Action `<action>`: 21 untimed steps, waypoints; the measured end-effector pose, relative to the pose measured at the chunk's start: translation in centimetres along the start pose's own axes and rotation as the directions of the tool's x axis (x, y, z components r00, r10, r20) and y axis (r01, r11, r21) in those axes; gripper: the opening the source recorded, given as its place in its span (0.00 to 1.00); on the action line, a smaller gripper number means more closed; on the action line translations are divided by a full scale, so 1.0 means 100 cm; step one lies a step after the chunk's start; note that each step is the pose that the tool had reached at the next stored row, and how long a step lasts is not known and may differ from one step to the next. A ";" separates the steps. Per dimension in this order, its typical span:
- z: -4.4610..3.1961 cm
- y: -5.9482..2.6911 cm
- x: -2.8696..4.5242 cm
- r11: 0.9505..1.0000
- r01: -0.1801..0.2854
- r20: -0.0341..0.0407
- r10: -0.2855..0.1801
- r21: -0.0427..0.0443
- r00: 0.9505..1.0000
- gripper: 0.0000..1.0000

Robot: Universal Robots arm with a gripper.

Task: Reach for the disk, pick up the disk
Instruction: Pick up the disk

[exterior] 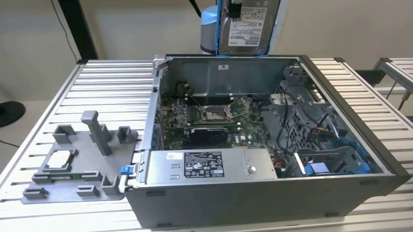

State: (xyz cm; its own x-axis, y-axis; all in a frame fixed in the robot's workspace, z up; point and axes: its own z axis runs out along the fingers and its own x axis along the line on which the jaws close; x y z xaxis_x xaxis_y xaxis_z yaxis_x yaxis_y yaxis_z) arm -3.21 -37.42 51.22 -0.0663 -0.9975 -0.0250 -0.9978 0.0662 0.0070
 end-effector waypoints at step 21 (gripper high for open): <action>-0.0002 -0.0604 -0.0040 1.000 0.000 0.000 0.000 0.000 1.000 0.00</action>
State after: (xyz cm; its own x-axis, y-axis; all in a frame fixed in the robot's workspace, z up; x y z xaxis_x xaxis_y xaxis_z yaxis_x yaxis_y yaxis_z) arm 2.84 -37.42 51.21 -0.0662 -0.9975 -0.0250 -0.9978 0.0660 0.0070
